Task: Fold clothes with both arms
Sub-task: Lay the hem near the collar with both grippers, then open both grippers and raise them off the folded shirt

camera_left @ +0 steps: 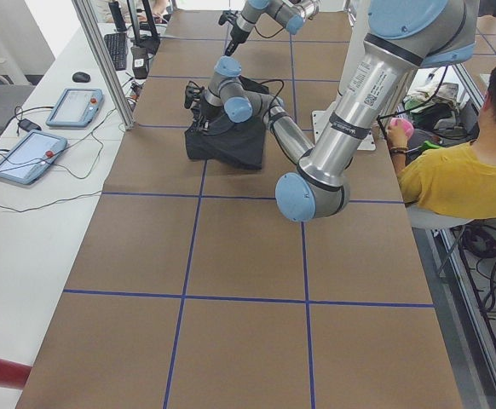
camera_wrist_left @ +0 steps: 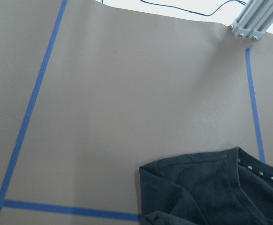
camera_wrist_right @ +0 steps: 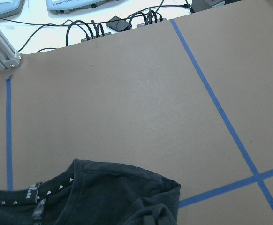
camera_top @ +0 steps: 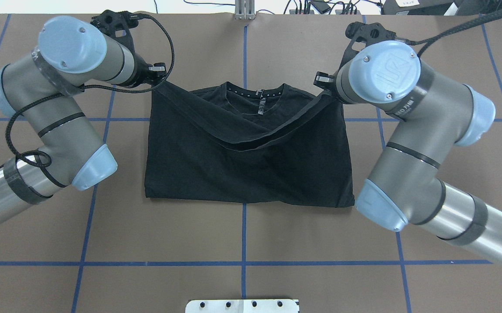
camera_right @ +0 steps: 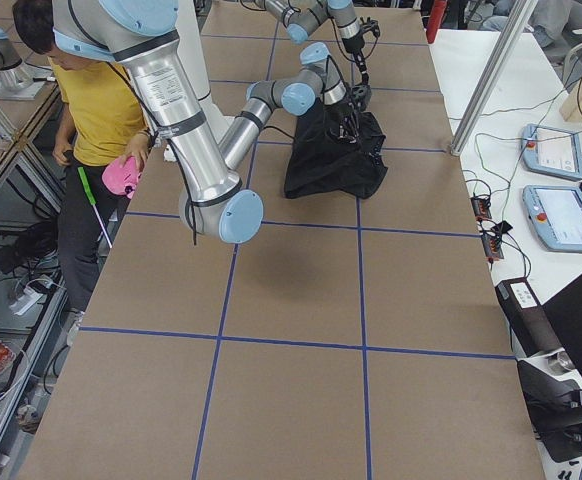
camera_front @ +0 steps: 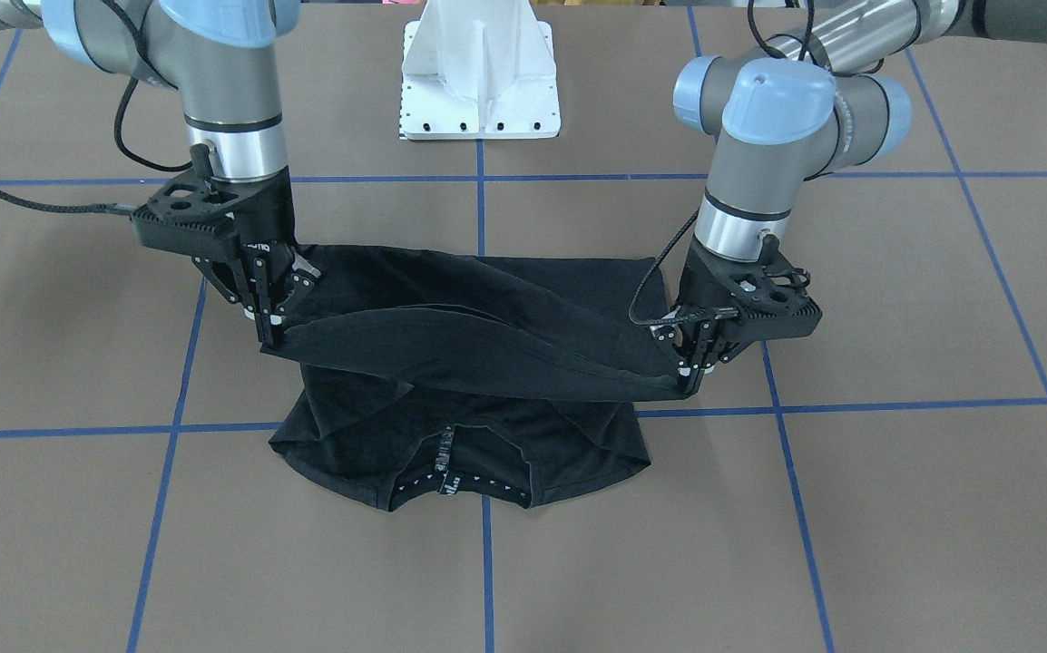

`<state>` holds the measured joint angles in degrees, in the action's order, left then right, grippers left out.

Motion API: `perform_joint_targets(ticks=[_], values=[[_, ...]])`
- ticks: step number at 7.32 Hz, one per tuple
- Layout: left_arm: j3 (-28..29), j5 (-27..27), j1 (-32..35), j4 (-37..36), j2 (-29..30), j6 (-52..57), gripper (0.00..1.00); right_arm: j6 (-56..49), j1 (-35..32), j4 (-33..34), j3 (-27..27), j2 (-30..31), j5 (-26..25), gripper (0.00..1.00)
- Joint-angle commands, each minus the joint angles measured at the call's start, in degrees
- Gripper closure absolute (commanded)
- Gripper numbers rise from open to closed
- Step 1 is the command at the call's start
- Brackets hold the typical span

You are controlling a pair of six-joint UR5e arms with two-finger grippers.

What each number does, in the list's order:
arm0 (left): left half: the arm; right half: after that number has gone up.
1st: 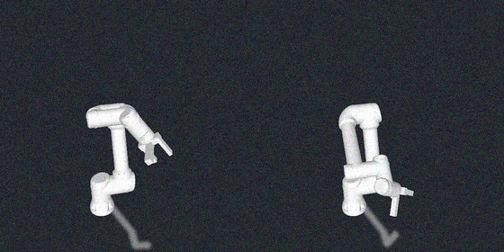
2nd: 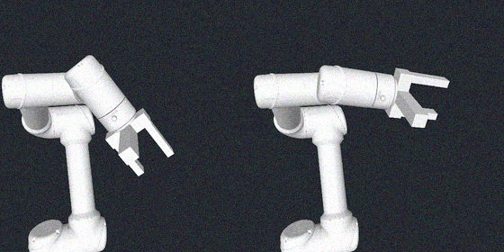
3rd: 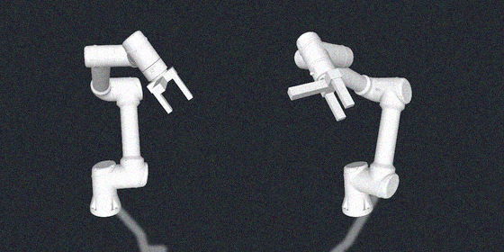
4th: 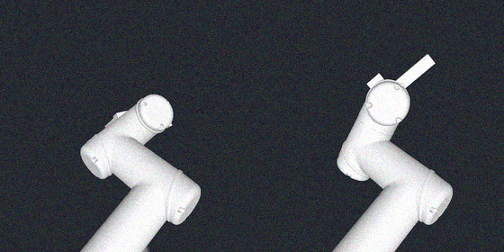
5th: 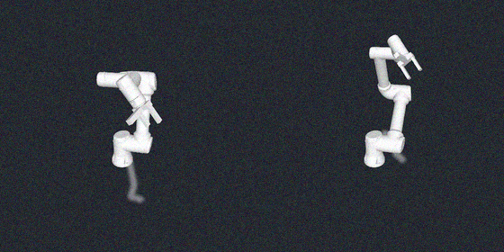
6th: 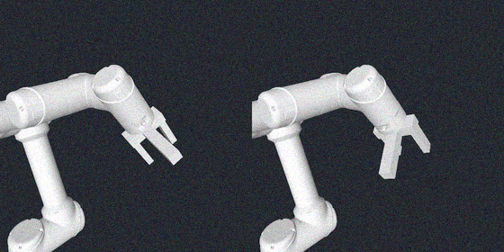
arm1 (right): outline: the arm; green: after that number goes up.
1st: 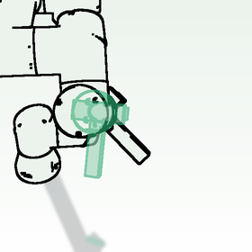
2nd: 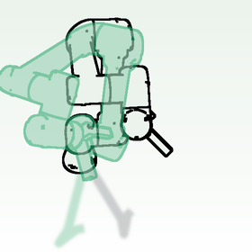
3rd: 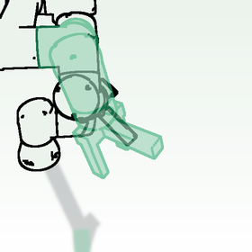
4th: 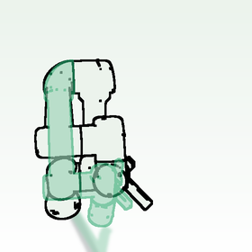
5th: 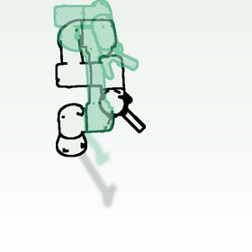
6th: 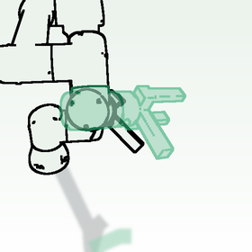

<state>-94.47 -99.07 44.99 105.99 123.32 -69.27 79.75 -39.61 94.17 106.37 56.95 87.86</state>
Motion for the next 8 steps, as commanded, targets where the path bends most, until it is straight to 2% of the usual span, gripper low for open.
perform_joint_targets(ticks=[1, 3, 4, 5, 7, 8], values=[[8.46, 0.02, 0.19, 3.59, 4.0, 0.01, 1.0, -0.38, -1.52, -0.13, -8.34, -4.65, 0.38, 1.0], [19.18, 0.19, 0.1, 11.3, 6.49, 0.01, 1.0, -1.35, -2.05, -9.13, -16.41, -4.48, 0.3, 1.0], [21.75, 1.67, 0.1, 13.43, 6.58, 2.88, 1.0, -2.22, -2.14, -12.92, -19.15, -4.39, 0.3, 1.0], [22.3, 2.12, 0.45, 13.45, 6.58, 6.74, 1.0, -3.27, -2.31, -13.31, -19.27, -3.87, 0.3, 1.0], [24.23, 2.13, 0.45, 13.89, 6.58, 7.56, 1.0, -4.07, -2.49, -13.75, -19.01, -2.3, 0.47, 1.0], [24.41, 2.04, 0.97, 13.8, 6.67, 13.05, 1.0, -4.86, -3.1, -13.75, -18.66, -2.02, 1.43, 1.0]])
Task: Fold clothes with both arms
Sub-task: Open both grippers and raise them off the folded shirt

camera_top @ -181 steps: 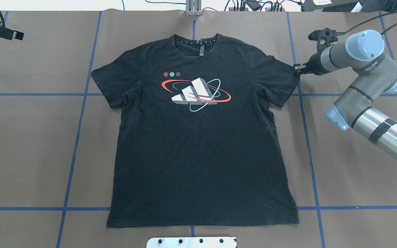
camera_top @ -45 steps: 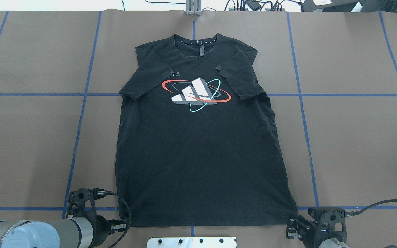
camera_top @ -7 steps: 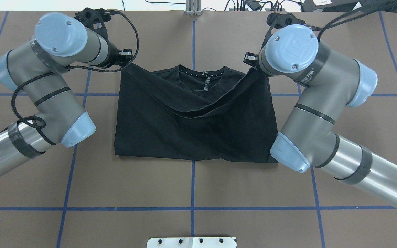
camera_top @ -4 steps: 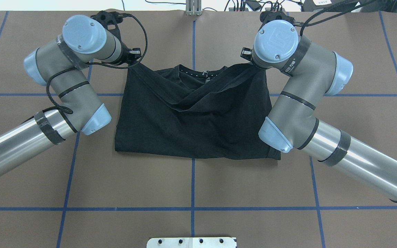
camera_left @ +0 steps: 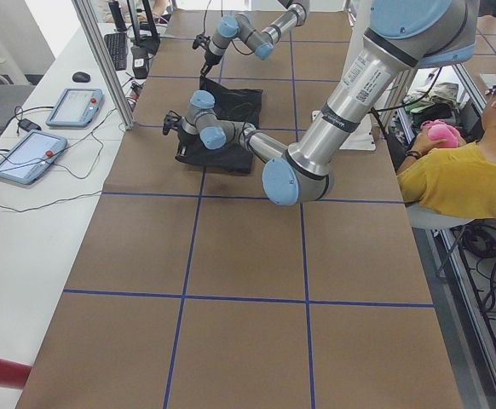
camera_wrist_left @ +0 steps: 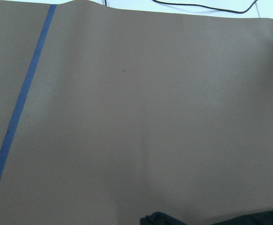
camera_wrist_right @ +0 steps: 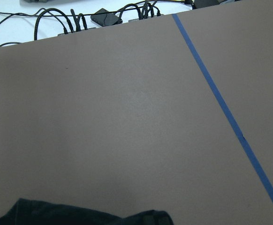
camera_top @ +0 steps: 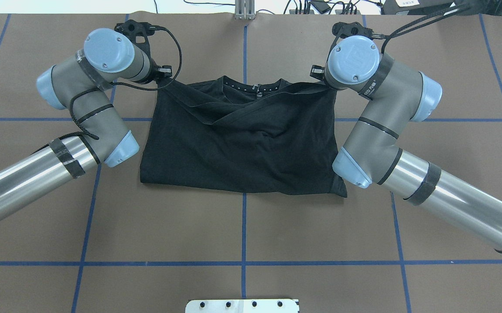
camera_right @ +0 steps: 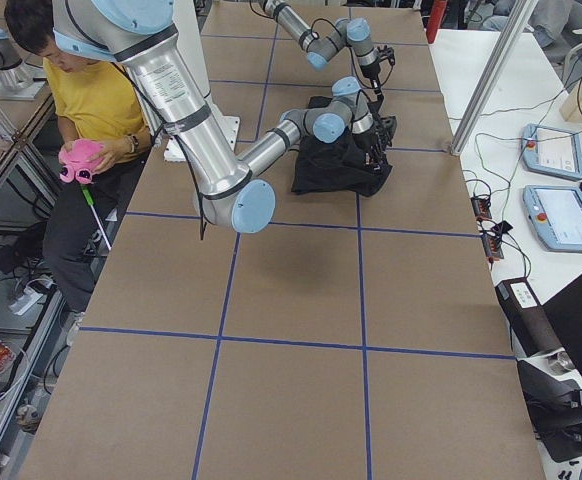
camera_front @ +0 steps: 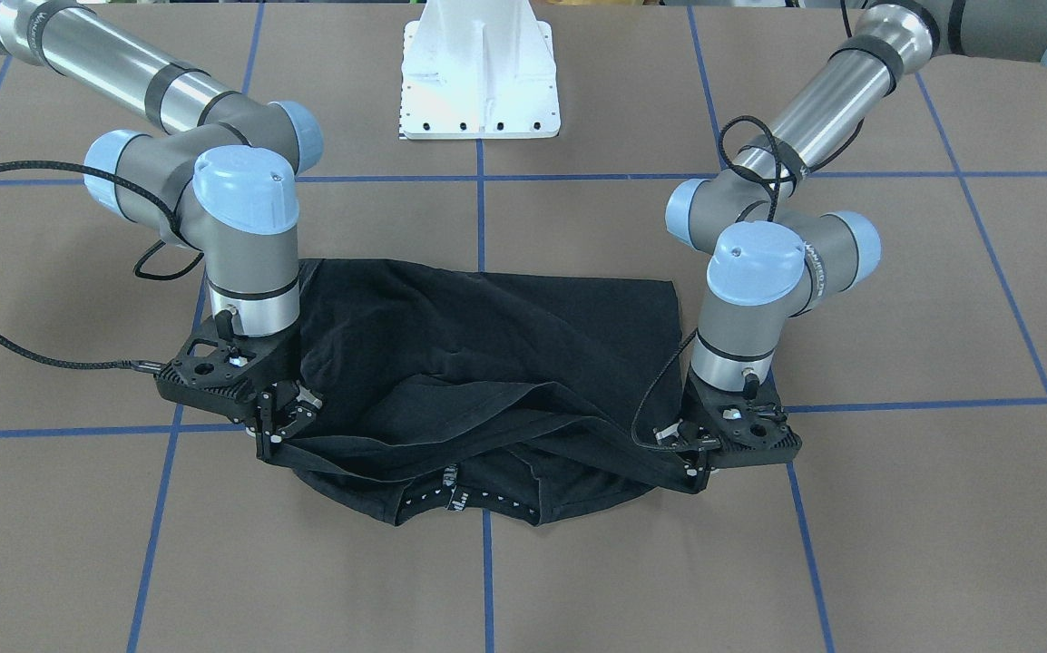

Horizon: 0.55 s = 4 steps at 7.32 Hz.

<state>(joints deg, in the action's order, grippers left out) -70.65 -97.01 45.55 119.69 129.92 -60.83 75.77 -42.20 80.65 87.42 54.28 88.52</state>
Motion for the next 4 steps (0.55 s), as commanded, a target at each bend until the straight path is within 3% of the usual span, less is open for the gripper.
perform_joint_targets(ticks=[1, 4], values=[[0.52, -0.2, 1.2, 0.11, 0.07, 7.36, 1.0, -1.15, -1.12, -0.23, 0.81, 0.83, 2.34, 1.0], [0.69, -0.73, 3.92, -0.51, 0.68, 11.51, 1.0, -2.29, -1.48, -0.32, 3.63, 3.89, 3.06, 1.0]])
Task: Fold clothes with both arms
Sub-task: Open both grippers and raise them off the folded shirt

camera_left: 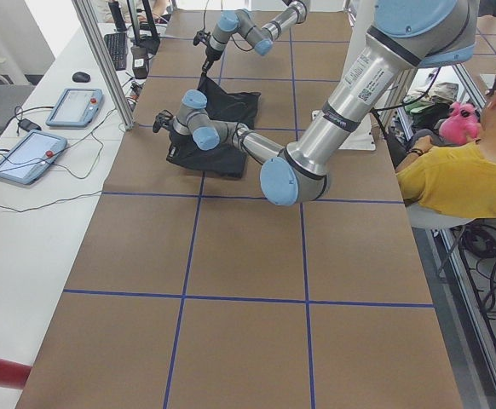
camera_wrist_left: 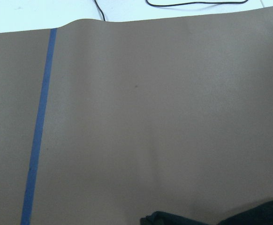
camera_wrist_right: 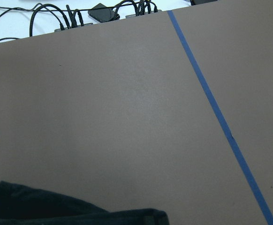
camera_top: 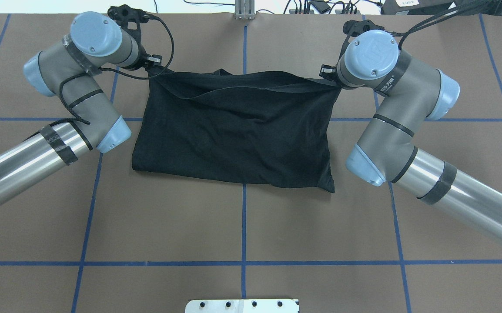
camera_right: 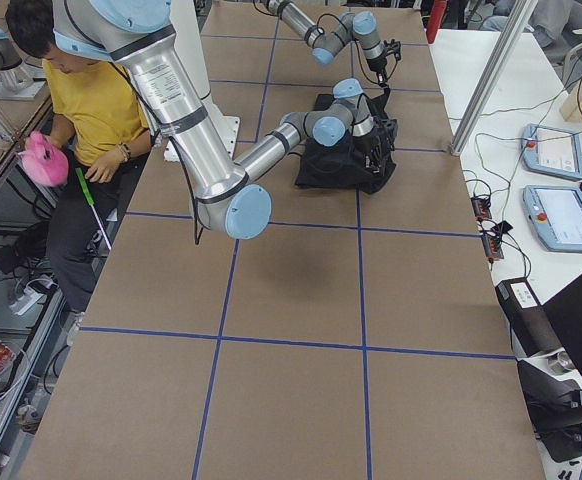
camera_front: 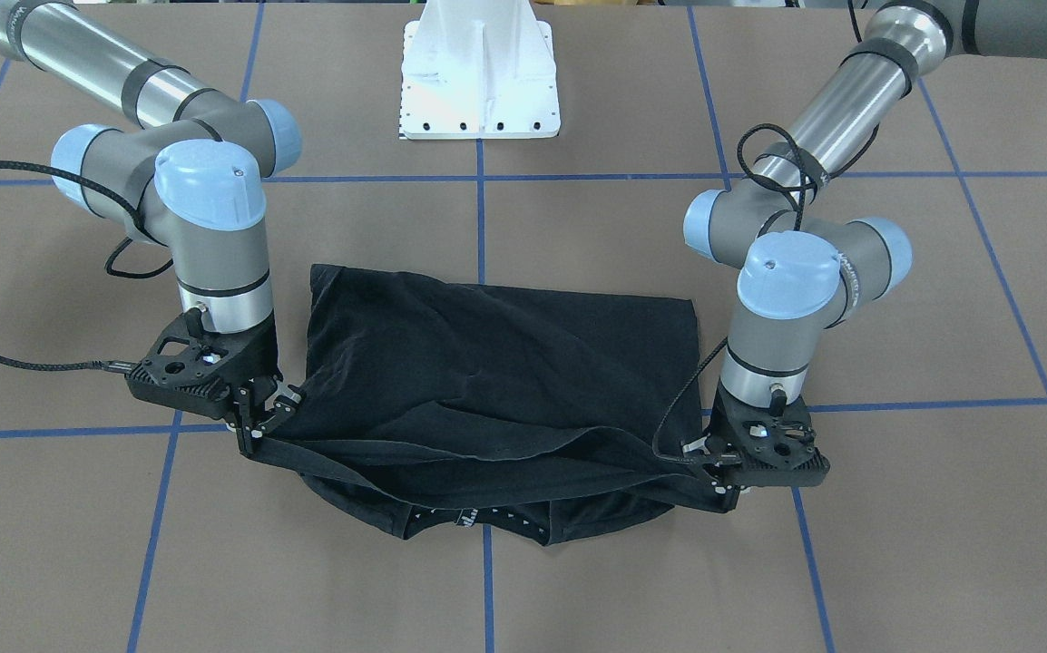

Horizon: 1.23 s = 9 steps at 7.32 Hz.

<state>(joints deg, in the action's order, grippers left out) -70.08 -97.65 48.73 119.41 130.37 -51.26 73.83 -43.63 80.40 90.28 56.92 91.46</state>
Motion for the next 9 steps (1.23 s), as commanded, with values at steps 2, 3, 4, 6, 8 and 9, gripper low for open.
perform_joint_targets(ticks=[2, 3, 4, 6, 8, 9], values=[[1.34, 0.0, 0.58, 0.03, 0.23, 1.95, 1.0, -0.53, 0.21, -0.07, 0.43, 2.32, 0.04, 1.0], [1.44, 0.0, 0.49, 0.21, 0.23, 1.95, 1.0, -0.53, 0.47, -0.07, 0.25, 2.23, -0.22, 1.0], [1.44, 0.0, 0.49, 0.21, 0.15, 2.04, 0.54, -0.44, 0.74, -0.07, -0.01, 1.88, -0.49, 0.4], [0.48, -0.09, 0.49, 0.56, -0.21, 5.18, 0.0, -0.96, 0.92, 0.02, -0.19, -0.13, -0.14, 0.0], [-5.2, -6.72, 1.36, 0.38, -2.21, 9.41, 0.0, -8.05, -1.09, 0.02, 0.59, -0.76, 6.66, 0.0], [-12.63, -9.55, 1.19, 0.64, -8.32, 9.69, 0.0, -9.05, -1.28, 0.02, 1.9, 0.02, 9.41, 0.0]])
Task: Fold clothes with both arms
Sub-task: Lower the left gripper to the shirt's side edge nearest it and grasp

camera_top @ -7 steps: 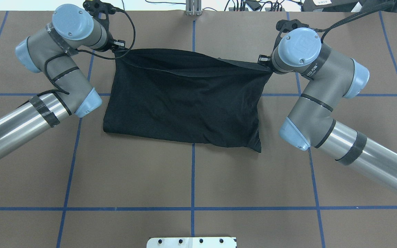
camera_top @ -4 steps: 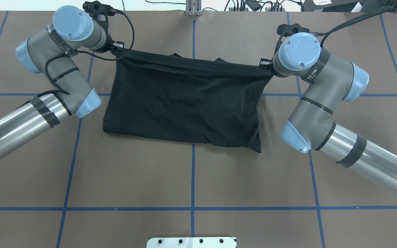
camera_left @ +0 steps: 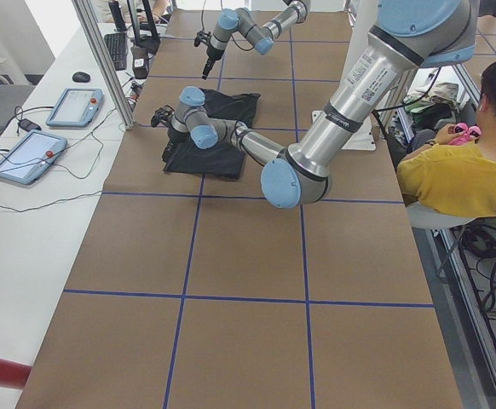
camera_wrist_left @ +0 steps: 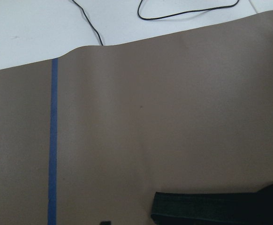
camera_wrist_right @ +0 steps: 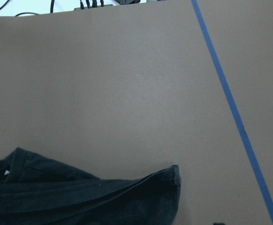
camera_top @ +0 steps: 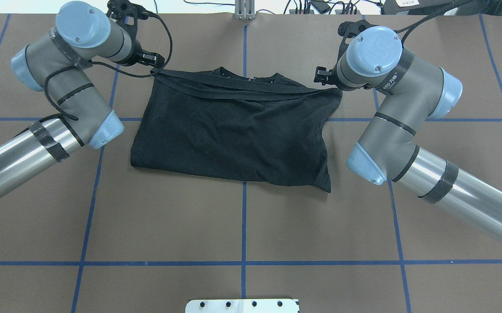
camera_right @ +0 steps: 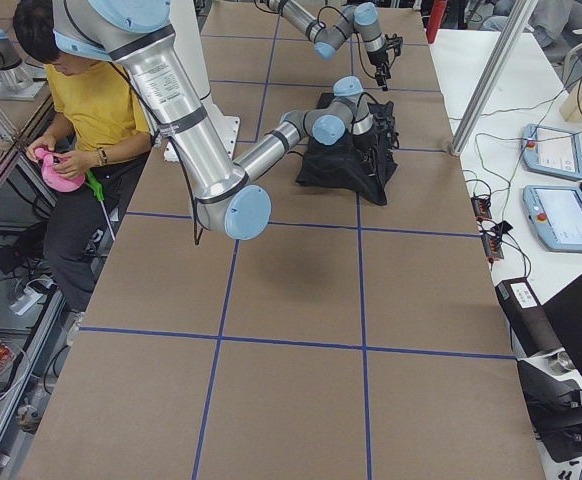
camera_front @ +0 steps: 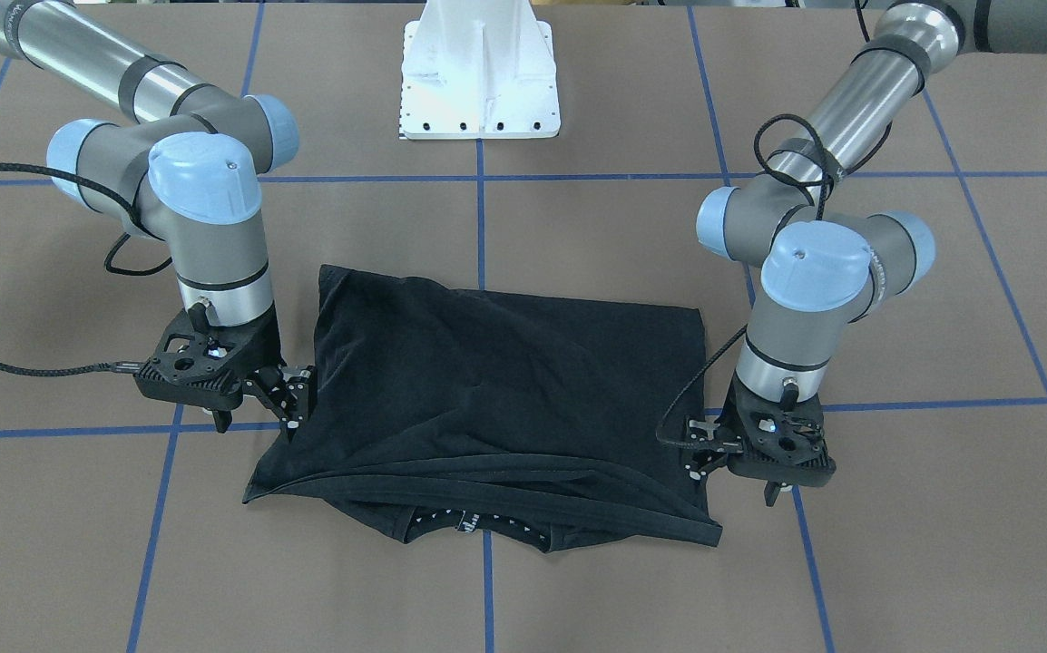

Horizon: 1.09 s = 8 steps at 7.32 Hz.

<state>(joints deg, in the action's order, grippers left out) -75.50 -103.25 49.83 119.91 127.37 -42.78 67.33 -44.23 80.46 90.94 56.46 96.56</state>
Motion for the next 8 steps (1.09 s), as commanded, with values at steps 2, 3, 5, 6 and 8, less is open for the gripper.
perform_joint_targets(ticks=[2, 3, 5, 6, 8], values=[[-23.22, -7.82, -0.43, 0.15, -18.93, 0.16, 0.0, -3.6, -0.6, -0.13, 5.53, 3.64, 4.51, 0.0], [-26.59, -8.28, -1.04, 0.24, -22.48, -2.02, 0.0, -3.96, -0.51, -0.13, 7.65, 5.31, 4.51, 0.0], [-25.49, -7.5, -7.61, 8.71, -24.62, -8.87, 0.0, -4.05, -0.42, -0.13, 7.94, 5.42, 4.51, 0.0], [-24.87, -4.97, -11.56, 10.41, -25.14, -12.73, 0.0, -4.22, -0.33, -0.13, 7.85, 5.5, 4.51, 0.0], [-22.86, -1.17, -13.35, 12.53, -26.29, -13.47, 0.0, -4.14, -0.24, -0.13, 8.02, 5.42, 4.51, 0.0]])
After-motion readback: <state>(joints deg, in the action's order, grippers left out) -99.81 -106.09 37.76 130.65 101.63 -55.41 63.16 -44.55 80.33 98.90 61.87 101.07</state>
